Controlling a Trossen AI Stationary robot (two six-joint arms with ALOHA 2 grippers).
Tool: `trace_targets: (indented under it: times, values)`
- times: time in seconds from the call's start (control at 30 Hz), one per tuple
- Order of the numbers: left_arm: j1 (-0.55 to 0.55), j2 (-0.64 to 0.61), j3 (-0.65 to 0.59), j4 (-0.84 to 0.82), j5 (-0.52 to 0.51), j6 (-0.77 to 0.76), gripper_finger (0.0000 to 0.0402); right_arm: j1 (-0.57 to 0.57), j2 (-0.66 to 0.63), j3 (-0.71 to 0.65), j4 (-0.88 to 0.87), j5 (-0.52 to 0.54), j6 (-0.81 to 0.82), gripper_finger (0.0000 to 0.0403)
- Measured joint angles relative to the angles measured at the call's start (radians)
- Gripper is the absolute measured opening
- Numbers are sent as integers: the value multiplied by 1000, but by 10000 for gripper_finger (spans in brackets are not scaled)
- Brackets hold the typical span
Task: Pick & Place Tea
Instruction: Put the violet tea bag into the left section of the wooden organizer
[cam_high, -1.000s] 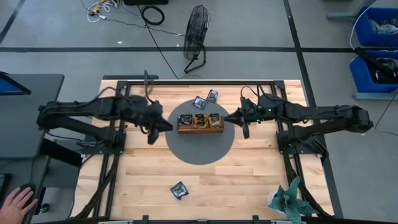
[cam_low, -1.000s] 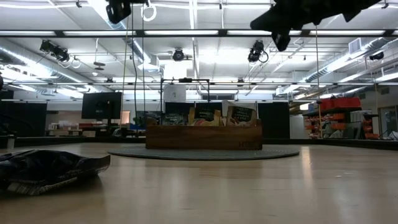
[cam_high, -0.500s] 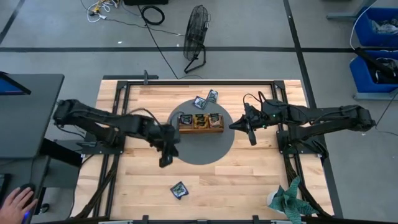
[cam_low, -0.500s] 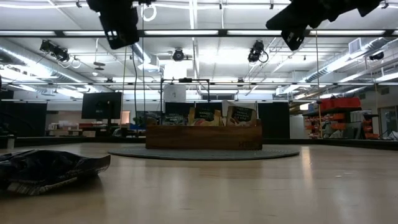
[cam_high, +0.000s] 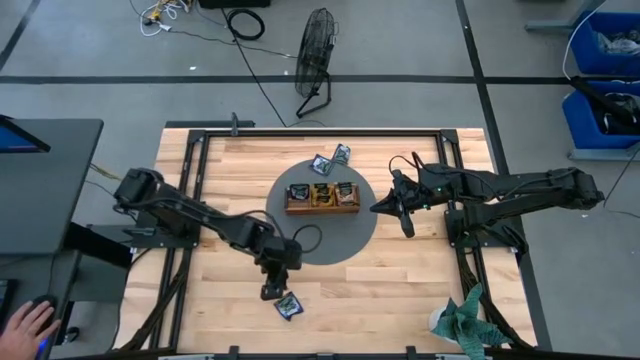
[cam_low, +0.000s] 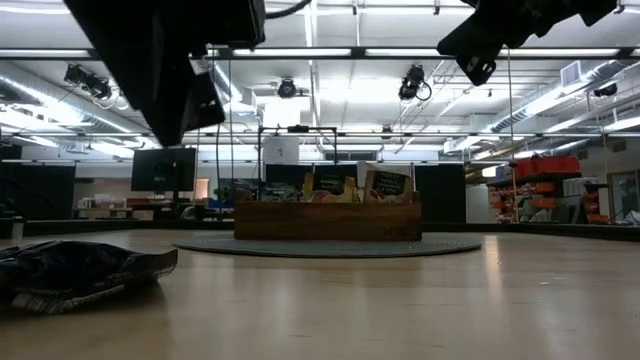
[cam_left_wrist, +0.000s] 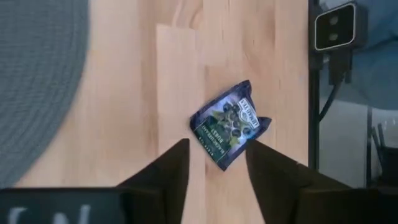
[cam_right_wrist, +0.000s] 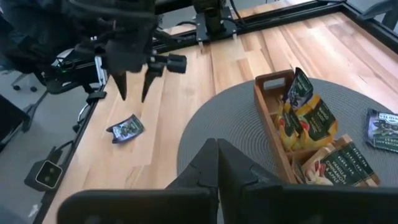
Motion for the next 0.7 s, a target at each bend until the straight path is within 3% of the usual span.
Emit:
trace_targets:
  times: [0.27, 0.43, 0.7]
  values:
    - [-6, 98, 0, 43, -20, -13, 209, 1, 0, 0, -11, 0, 11, 0]
    - [-47, 150, 0, 113, -6, -13, 208, 1, 0, 0, -25, 0, 12, 0]
    - [-88, 181, -1, 127, -66, -21, 195, 12, 0, 0, -40, 0, 15, 0]
